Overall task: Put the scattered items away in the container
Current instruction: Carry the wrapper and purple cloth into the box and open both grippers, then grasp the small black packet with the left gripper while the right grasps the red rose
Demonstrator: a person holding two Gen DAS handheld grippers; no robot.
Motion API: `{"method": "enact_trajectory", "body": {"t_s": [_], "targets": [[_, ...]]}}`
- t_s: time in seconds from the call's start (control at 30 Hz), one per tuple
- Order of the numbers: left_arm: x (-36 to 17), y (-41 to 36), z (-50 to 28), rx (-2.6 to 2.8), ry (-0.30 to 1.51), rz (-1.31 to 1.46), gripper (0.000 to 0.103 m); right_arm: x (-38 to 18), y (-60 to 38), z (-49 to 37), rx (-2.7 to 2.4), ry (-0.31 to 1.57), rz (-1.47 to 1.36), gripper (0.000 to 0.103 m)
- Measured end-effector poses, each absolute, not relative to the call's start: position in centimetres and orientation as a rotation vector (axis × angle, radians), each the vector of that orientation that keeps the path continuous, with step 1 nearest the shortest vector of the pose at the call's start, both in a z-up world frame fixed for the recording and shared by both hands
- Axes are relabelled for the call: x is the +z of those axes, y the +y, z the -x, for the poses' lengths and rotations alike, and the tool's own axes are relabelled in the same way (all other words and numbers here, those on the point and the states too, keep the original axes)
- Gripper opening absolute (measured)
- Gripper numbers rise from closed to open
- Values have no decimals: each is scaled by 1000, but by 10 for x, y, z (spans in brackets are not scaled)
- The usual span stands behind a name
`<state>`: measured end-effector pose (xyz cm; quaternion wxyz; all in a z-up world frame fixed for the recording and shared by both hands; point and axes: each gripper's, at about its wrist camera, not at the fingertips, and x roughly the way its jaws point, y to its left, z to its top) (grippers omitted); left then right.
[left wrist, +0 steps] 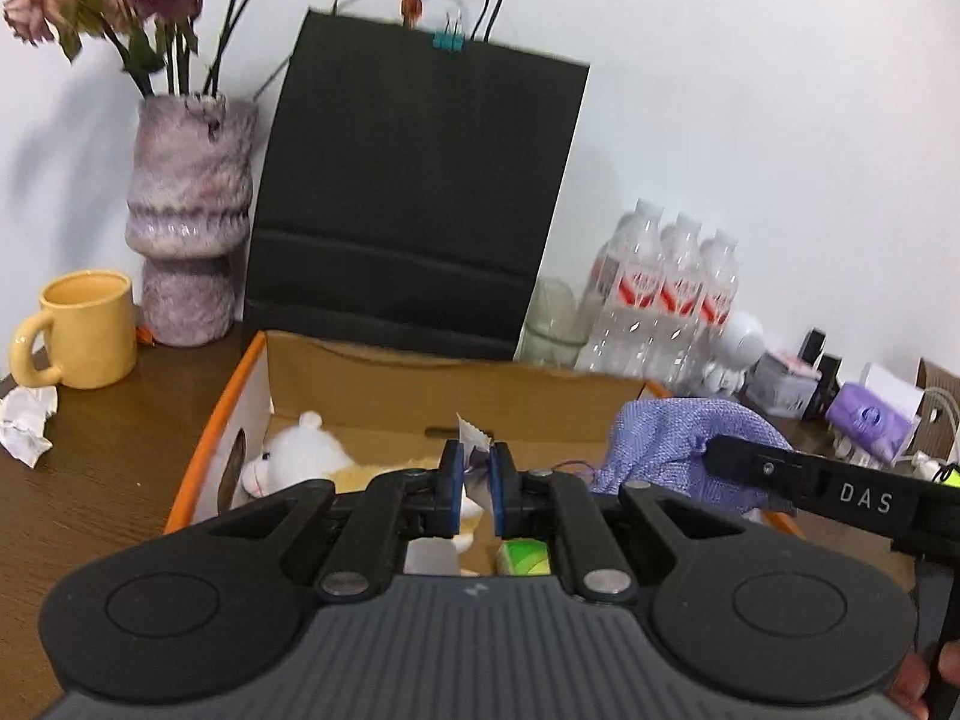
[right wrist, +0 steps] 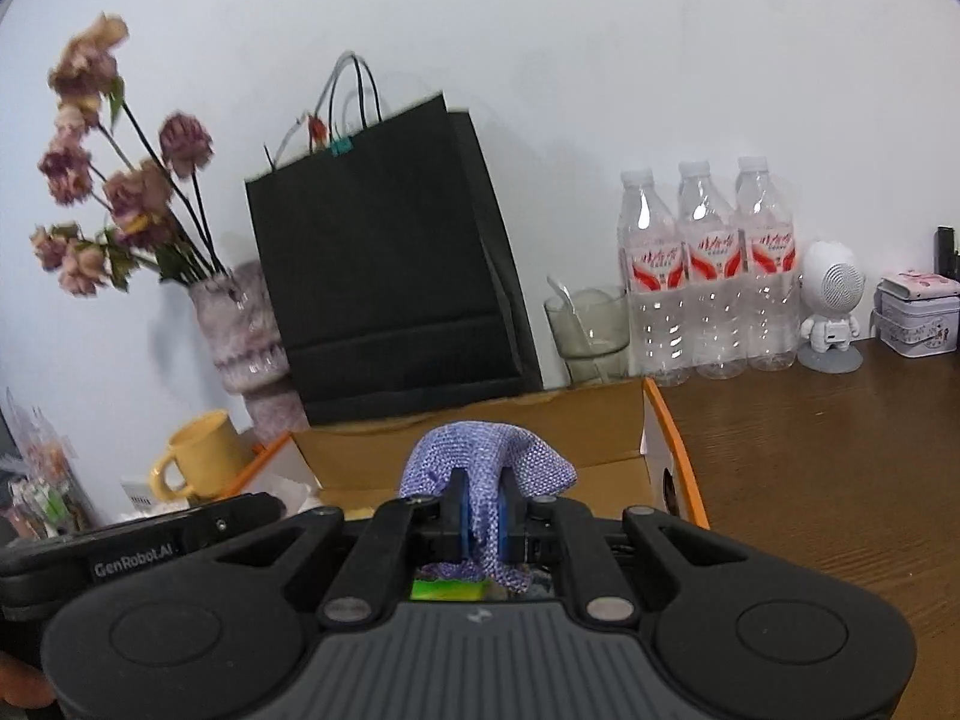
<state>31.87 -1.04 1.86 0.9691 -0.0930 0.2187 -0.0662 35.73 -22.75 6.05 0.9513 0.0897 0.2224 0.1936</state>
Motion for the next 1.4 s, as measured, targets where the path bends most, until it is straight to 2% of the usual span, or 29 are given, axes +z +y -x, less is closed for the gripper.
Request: {"method": "enact_trajectory", "body": {"t_s": [0.07,0.1,0.13,0.17,0.3,0.83,1.1,1.4], "targets": [[15,-7,-324,-133,461,192,20,56,-224,-365,392,485,-168,25],[15,-5,-324,-122,462,200,54,54,-222,-368,383,494,-159,50],[15,-4,-324,-101,460,201,97,52,-221,-370,369,503,-147,85],[16,-3,-322,-52,442,197,103,51,-220,-371,355,505,-135,97],[16,0,-321,25,426,175,103,50,-218,-371,289,504,-72,101],[13,-6,-323,38,464,150,103,45,-212,-370,301,527,-49,101],[21,-4,-288,31,440,143,103,48,-216,-343,282,500,-44,101],[5,-4,-236,11,496,119,103,43,-224,-292,284,511,-29,101]]}}
